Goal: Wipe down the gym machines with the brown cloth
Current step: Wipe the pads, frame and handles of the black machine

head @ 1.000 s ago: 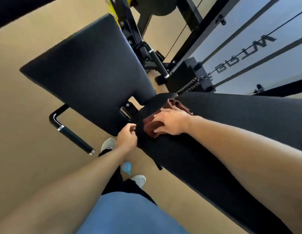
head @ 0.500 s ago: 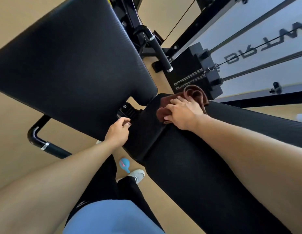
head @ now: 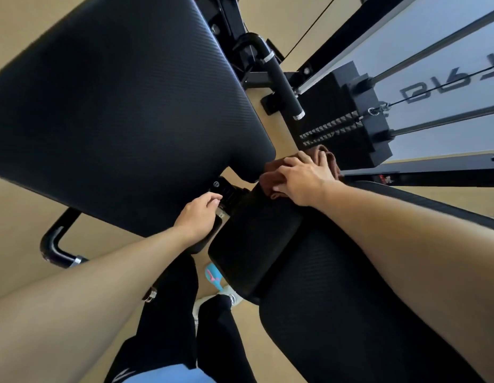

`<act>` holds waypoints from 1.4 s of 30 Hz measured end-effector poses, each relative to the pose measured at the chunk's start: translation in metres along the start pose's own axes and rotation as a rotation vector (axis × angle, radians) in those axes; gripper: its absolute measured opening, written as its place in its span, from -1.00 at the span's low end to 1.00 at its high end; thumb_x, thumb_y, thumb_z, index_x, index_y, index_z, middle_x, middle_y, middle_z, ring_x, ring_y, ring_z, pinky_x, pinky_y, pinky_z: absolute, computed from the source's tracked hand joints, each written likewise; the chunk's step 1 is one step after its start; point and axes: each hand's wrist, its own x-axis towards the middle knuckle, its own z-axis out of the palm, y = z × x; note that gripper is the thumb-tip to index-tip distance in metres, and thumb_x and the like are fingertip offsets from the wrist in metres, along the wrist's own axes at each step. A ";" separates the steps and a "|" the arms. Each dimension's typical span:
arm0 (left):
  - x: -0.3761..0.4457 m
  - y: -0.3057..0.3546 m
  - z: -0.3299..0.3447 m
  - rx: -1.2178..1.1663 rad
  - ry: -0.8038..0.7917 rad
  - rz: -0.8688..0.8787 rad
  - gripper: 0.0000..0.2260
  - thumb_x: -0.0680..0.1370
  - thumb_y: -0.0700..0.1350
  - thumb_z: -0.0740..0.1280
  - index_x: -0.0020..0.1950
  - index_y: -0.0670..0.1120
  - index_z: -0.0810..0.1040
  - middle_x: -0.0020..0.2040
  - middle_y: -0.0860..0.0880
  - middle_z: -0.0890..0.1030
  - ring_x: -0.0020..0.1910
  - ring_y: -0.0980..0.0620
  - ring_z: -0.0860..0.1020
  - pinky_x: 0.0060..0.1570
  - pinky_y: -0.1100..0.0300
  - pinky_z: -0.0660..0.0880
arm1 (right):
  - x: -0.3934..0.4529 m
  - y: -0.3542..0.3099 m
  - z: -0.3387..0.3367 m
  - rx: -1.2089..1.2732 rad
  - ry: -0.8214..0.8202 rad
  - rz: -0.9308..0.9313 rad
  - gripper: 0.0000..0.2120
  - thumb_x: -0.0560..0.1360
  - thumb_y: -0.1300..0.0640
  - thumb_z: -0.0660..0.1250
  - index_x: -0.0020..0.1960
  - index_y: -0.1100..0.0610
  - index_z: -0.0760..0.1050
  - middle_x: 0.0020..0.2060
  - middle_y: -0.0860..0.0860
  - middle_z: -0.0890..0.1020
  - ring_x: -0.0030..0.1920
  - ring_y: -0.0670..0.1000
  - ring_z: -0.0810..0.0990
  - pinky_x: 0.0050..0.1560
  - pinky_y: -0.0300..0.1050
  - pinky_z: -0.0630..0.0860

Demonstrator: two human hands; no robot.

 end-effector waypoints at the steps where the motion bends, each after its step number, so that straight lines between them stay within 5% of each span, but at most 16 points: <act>1: 0.003 -0.005 0.003 0.001 -0.015 -0.008 -0.67 0.71 0.04 0.06 0.40 0.12 0.49 0.35 0.06 0.53 0.34 0.01 0.46 0.21 0.12 0.39 | 0.012 -0.002 0.002 -0.011 -0.033 0.013 -0.50 0.64 -0.28 0.12 0.50 -0.12 0.37 0.59 0.01 0.25 0.62 0.23 0.02 0.50 0.52 -0.10; 4: 0.003 -0.013 0.008 -0.032 -0.040 -0.003 -0.66 0.71 0.03 0.05 0.39 0.09 0.50 0.32 0.08 0.55 0.34 0.05 0.47 0.26 0.13 0.39 | 0.022 -0.043 0.014 -0.026 -0.055 -0.057 -0.48 0.64 -0.28 0.10 0.54 -0.11 0.34 0.60 0.02 0.26 0.63 0.26 0.02 0.51 0.49 -0.10; 11: -0.002 -0.024 -0.018 -0.152 0.052 -0.021 -0.65 0.70 0.04 0.01 0.24 0.06 0.57 0.16 0.11 0.61 0.14 0.12 0.59 0.29 -0.03 0.49 | -0.039 -0.175 0.070 -0.097 -0.285 -0.566 -0.49 0.63 -0.26 0.17 0.54 -0.13 0.35 0.58 -0.07 0.28 0.63 0.17 0.07 0.56 0.34 0.01; 15: 0.000 -0.020 -0.023 -0.122 0.011 -0.006 -0.64 0.70 0.06 0.03 0.31 0.03 0.55 0.23 0.08 0.59 0.20 0.08 0.57 0.32 -0.03 0.46 | -0.011 -0.127 0.050 -0.037 -0.128 -0.417 -0.54 0.62 -0.18 0.27 0.48 -0.09 0.40 0.48 -0.03 0.45 0.56 0.14 0.26 0.54 0.32 0.10; 20: 0.002 -0.008 -0.012 -0.013 -0.050 0.031 -0.60 0.71 0.09 0.01 0.45 0.06 0.46 0.36 0.07 0.53 0.38 0.03 0.44 0.26 0.15 0.34 | 0.029 0.001 -0.004 0.045 0.003 -0.037 -0.57 0.64 -0.16 0.26 0.46 -0.07 0.40 0.50 0.01 0.40 0.56 0.14 0.21 0.52 0.38 0.12; 24: -0.009 -0.001 0.004 -0.018 -0.112 0.052 -0.60 0.72 0.07 0.00 0.49 0.05 0.42 0.44 0.04 0.48 0.44 0.01 0.39 0.27 0.17 0.29 | -0.003 -0.017 -0.001 0.063 -0.052 -0.268 -0.61 0.61 -0.17 0.29 0.39 -0.08 0.48 0.39 -0.03 0.52 0.49 0.10 0.36 0.54 0.15 0.14; 30: -0.028 -0.001 0.006 0.018 -0.129 0.013 -0.62 0.70 0.11 0.06 0.44 0.07 0.45 0.37 0.02 0.53 0.37 -0.04 0.45 0.30 0.06 0.39 | -0.093 -0.071 0.013 0.145 -0.303 -0.732 -0.58 0.63 -0.04 0.34 0.47 -0.05 0.47 0.51 -0.11 0.43 0.60 0.00 0.20 0.60 -0.06 0.01; 33: -0.036 0.004 0.005 -0.031 -0.150 0.091 -0.59 0.57 0.19 0.33 0.39 0.11 0.48 0.28 0.11 0.56 0.30 0.09 0.49 0.28 0.08 0.46 | -0.086 -0.030 -0.014 0.102 -0.318 -0.663 -0.57 0.63 0.03 0.35 0.49 -0.04 0.44 0.54 -0.11 0.39 0.59 -0.04 0.21 0.53 -0.18 0.02; 36: -0.045 0.027 0.011 -0.022 -0.159 0.235 -0.53 0.46 0.18 0.48 0.34 0.15 0.52 0.24 0.20 0.52 0.26 0.19 0.46 0.27 0.12 0.44 | -0.083 0.021 -0.044 0.050 -0.226 -0.495 -0.58 0.60 -0.03 0.37 0.45 -0.06 0.48 0.48 -0.10 0.43 0.54 0.00 0.28 0.54 -0.04 0.14; 40: -0.055 0.060 0.032 -0.054 -0.077 0.370 -0.76 0.56 -0.09 0.36 0.21 0.11 0.60 0.19 0.16 0.57 0.23 0.16 0.51 0.27 0.06 0.48 | -0.091 0.032 -0.046 -0.079 -0.126 -0.393 -0.67 0.59 -0.18 0.32 0.31 -0.11 0.55 0.29 -0.08 0.43 0.39 0.04 0.32 0.31 0.02 0.31; 42: -0.060 0.068 0.037 -0.095 -0.012 0.334 -0.70 0.57 -0.23 0.23 0.16 0.06 0.62 0.17 0.13 0.59 0.20 0.12 0.53 0.21 0.13 0.48 | -0.104 0.002 -0.034 -0.070 -0.091 -0.440 -0.66 0.59 -0.21 0.30 0.27 -0.09 0.56 0.25 -0.08 0.50 0.36 0.05 0.39 0.31 0.08 0.36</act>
